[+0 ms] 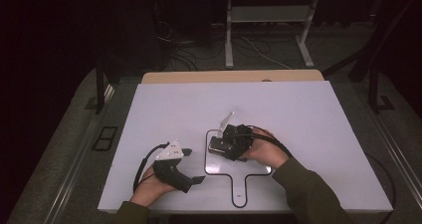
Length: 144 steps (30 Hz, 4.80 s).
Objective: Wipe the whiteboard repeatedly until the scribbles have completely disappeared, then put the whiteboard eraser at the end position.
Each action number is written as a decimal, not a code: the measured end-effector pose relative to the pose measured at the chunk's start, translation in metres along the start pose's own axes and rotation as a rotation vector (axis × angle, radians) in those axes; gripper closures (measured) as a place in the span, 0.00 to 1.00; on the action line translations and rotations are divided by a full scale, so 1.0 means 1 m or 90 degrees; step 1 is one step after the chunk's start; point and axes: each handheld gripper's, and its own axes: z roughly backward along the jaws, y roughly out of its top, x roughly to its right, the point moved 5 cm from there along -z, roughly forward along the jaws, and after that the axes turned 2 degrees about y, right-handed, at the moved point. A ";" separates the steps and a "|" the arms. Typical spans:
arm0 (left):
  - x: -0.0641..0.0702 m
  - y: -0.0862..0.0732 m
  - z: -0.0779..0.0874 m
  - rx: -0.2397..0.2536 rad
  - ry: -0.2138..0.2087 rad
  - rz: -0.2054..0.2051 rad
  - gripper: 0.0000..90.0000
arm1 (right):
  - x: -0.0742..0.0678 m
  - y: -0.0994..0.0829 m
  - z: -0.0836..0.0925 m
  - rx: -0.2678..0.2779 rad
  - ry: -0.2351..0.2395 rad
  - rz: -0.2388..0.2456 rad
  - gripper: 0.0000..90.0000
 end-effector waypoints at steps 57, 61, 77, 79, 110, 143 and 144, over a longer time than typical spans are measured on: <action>-0.002 -0.001 0.001 -0.003 0.000 -0.006 0.00 | 0.020 0.034 -0.017 -0.005 -0.006 -0.018 0.43; -0.002 -0.001 0.001 -0.001 0.001 -0.006 0.00 | 0.014 0.033 -0.016 -0.009 -0.005 -0.008 0.43; -0.002 -0.001 0.001 -0.003 0.001 -0.006 0.00 | 0.017 0.036 -0.017 -0.009 -0.011 -0.024 0.43; -0.002 -0.001 0.002 0.000 0.001 -0.005 0.00 | 0.015 0.035 -0.016 -0.011 -0.014 -0.018 0.43; -0.005 -0.001 0.003 0.003 0.000 0.003 0.00 | 0.012 0.010 0.006 0.057 0.049 -0.063 0.43; -0.005 0.000 0.005 0.010 0.001 0.000 0.00 | 0.148 0.002 0.014 0.078 -0.038 -0.228 0.43; -0.006 0.000 0.005 0.010 0.001 0.002 0.00 | 0.150 0.001 0.012 0.077 -0.040 -0.224 0.43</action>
